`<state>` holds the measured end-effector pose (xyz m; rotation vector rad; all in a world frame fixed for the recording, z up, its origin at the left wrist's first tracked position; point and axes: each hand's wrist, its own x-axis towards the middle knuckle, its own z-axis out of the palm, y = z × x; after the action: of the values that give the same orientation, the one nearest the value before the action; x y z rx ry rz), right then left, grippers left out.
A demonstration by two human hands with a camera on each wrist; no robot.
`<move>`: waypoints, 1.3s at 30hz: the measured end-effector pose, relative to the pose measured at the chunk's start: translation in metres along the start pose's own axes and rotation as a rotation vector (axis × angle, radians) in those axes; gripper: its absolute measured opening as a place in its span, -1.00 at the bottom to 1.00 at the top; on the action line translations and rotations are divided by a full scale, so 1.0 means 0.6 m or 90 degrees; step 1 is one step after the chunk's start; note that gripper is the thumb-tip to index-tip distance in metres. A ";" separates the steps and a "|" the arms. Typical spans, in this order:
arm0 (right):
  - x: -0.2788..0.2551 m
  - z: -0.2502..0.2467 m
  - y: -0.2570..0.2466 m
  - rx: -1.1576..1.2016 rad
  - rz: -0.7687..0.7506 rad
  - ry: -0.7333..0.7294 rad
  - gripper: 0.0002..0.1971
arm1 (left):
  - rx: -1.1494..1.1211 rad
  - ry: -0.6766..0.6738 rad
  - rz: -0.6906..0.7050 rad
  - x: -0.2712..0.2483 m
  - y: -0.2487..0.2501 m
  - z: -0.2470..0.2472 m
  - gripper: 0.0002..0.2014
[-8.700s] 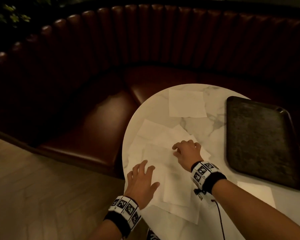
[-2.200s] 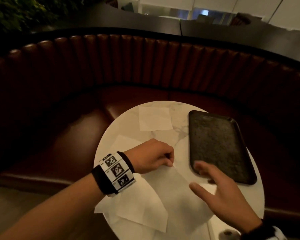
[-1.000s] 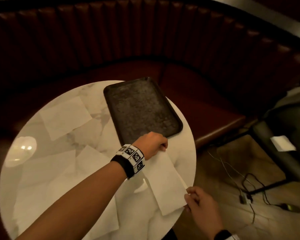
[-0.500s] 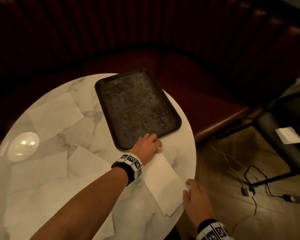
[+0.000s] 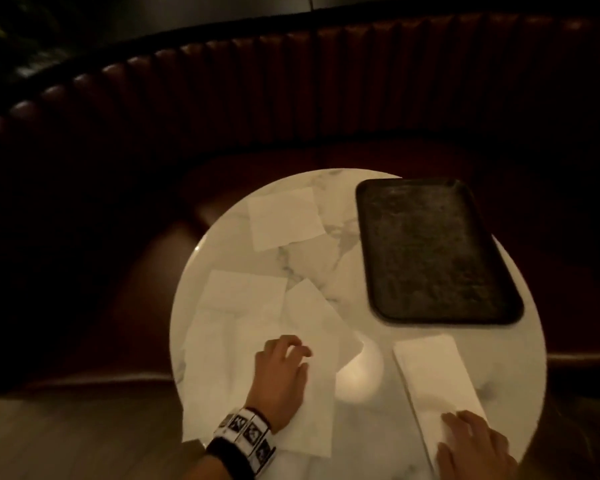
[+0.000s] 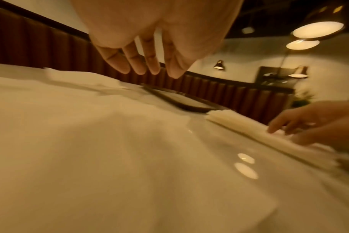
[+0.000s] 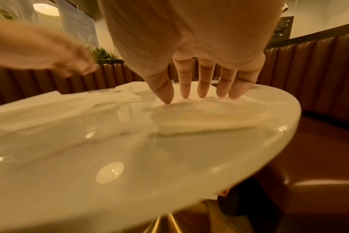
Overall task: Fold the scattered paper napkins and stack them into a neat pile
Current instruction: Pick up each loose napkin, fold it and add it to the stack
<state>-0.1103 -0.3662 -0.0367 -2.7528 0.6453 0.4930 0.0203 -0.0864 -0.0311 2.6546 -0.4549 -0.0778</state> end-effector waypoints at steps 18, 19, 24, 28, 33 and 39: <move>0.150 0.024 -0.448 -0.125 -0.360 -0.095 -0.47 | 0.024 -0.180 -0.338 -0.143 -0.167 -0.054 -0.27; 0.154 0.030 -0.452 -0.145 -0.342 -0.096 -0.48 | 0.027 -0.185 -0.336 -0.142 -0.170 -0.055 -0.27; 0.165 0.047 -0.454 -0.163 -0.308 -0.066 -0.52 | 0.068 -0.209 -0.328 -0.140 -0.179 -0.057 -0.33; 0.166 0.041 -0.446 -0.095 -0.268 -0.094 -0.69 | 0.080 -0.219 -0.333 -0.136 -0.176 -0.053 -0.35; 0.145 -0.007 -0.439 0.062 -0.296 -0.118 -0.91 | 0.072 -0.223 -0.352 -0.126 -0.173 -0.057 -0.35; 0.079 -0.157 -0.407 0.373 -0.371 -0.157 -0.88 | -0.238 -0.041 -0.317 -0.113 -0.126 -0.112 -0.20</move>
<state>0.0694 -0.2046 0.0746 -2.1273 -0.0836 0.4088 -0.0123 0.0276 -0.0049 2.3353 0.1967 -0.3625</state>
